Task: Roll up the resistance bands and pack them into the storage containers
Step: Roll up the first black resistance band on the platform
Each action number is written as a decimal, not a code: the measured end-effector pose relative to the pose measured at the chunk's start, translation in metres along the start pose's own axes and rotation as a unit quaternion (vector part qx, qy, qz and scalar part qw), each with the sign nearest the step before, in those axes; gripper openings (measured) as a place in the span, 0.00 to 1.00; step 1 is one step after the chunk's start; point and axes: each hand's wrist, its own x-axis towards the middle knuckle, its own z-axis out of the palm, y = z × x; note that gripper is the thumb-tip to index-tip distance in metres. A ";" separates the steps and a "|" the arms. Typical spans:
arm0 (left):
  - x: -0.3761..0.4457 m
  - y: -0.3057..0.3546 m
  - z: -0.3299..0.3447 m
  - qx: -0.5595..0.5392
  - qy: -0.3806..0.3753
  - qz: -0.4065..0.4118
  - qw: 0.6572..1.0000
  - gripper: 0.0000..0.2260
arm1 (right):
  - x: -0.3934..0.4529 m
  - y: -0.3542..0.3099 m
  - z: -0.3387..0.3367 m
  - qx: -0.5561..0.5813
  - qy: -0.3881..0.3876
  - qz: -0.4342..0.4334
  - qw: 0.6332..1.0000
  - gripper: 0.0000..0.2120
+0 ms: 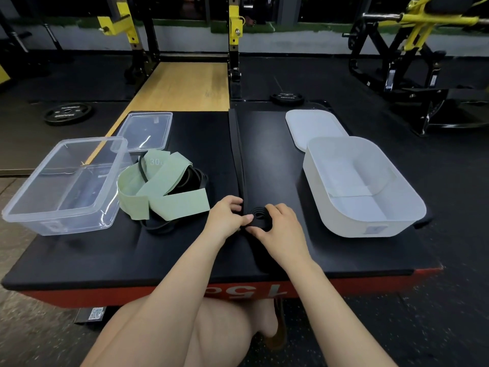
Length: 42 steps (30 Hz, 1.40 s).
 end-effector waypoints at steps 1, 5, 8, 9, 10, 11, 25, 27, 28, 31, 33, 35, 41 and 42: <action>-0.001 0.001 -0.001 -0.006 -0.009 0.000 1.000 0.20 | 0.001 0.002 -0.002 0.006 -0.013 -0.005 1.000 0.31; -0.002 0.001 -0.001 -0.006 0.002 0.017 1.000 0.16 | 0.009 0.007 -0.012 -0.002 -0.054 -0.044 0.998 0.29; -0.001 0.000 0.000 0.016 0.024 0.024 0.999 0.13 | 0.017 0.010 -0.020 -0.011 -0.100 -0.063 0.993 0.32; -0.001 -0.001 0.000 0.023 0.029 0.026 0.999 0.13 | 0.020 0.012 -0.022 -0.014 -0.116 -0.071 0.991 0.33; -0.001 -0.001 0.001 0.026 0.031 0.025 0.999 0.12 | 0.023 0.013 -0.024 -0.016 -0.131 -0.079 0.988 0.33; -0.002 -0.002 0.001 0.026 0.032 0.024 0.999 0.12 | 0.026 0.014 -0.026 -0.016 -0.145 -0.086 0.986 0.33; 0.001 -0.003 0.000 0.065 0.007 -0.009 0.998 0.11 | 0.010 0.013 -0.021 0.002 -0.119 -0.048 0.992 0.37; 0.003 -0.003 0.000 0.071 0.002 -0.009 0.997 0.10 | -0.001 0.012 -0.014 0.008 -0.047 -0.019 0.999 0.36; 0.003 -0.002 0.000 0.073 0.002 -0.009 0.997 0.10 | -0.005 0.012 -0.010 0.005 -0.017 -0.013 1.000 0.35; 0.002 -0.002 0.001 0.092 0.006 0.004 0.996 0.10 | -0.012 0.005 0.002 -0.007 0.026 -0.001 1.000 0.34; -0.001 -0.002 0.001 0.110 0.014 0.020 0.994 0.09 | -0.009 -0.001 0.007 -0.017 0.042 0.015 0.999 0.35; -0.002 -0.001 0.001 0.108 0.020 0.029 0.994 0.09 | -0.006 -0.004 0.009 -0.016 0.054 0.026 0.998 0.34; -0.005 -0.001 0.003 0.016 0.028 0.028 0.999 0.16 | -0.003 0.003 0.005 0.048 0.039 0.022 0.998 0.30; -0.006 0.000 0.003 -0.006 0.023 0.023 0.999 0.18 | -0.002 0.004 0.003 0.056 0.030 0.019 0.998 0.30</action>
